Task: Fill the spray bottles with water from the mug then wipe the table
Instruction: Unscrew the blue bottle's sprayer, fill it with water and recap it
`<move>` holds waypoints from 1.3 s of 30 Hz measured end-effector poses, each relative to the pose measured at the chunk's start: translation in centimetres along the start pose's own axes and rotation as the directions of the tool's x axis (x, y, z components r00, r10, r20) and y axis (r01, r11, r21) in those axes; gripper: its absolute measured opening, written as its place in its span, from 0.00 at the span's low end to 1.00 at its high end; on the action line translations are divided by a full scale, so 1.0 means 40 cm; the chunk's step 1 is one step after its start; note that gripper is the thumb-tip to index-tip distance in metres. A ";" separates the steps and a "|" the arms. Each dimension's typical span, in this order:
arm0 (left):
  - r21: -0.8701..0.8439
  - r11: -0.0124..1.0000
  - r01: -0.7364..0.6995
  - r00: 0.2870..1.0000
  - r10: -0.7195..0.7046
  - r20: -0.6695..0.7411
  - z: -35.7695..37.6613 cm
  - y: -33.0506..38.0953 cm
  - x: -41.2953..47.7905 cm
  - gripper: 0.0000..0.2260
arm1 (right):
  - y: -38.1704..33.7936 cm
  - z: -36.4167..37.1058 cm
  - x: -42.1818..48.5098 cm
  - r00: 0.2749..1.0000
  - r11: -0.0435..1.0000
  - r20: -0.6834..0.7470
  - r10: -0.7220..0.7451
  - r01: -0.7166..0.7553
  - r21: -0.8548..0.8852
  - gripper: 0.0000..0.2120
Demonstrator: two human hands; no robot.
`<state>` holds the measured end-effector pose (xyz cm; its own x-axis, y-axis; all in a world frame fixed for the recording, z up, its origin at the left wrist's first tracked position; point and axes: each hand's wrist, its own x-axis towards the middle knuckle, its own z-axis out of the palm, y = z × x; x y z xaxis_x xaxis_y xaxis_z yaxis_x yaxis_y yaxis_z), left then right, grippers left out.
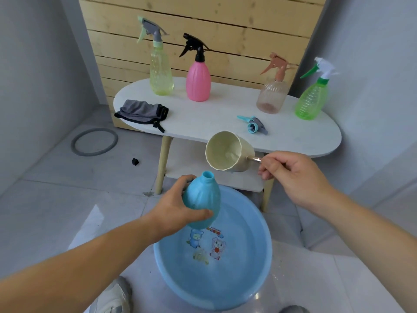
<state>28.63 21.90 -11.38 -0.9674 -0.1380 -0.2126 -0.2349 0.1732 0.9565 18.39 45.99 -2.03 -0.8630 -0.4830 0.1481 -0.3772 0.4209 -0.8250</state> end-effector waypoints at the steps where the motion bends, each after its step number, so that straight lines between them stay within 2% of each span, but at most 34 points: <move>1: -0.005 1.000 -0.004 1.000 0.004 0.003 0.001 0.003 0.000 0.34 | -0.007 0.000 -0.005 1.000 1.000 -0.003 -0.019 0.019 -0.016 0.12; 7: -0.003 1.000 -0.016 1.000 0.016 0.014 0.006 0.009 0.000 0.34 | -0.013 -0.002 -0.018 0.994 0.990 -0.022 -0.109 0.107 -0.092 0.11; 20: -0.026 0.999 -0.020 1.000 0.021 0.007 0.010 0.003 0.011 0.33 | -0.016 -0.002 -0.022 0.979 0.964 -0.007 -0.206 0.202 -0.173 0.08; 39: -0.023 1.000 -0.019 1.000 0.019 0.004 0.008 0.001 0.014 0.34 | 0.000 -0.005 -0.004 0.944 0.921 0.000 -0.329 0.321 -0.222 0.16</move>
<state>28.06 22.14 -11.51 -0.9720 -0.1306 -0.1954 -0.2145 0.1536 0.9646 18.46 46.21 -1.96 -0.6907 -0.5946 0.4115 -0.6989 0.4028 -0.5911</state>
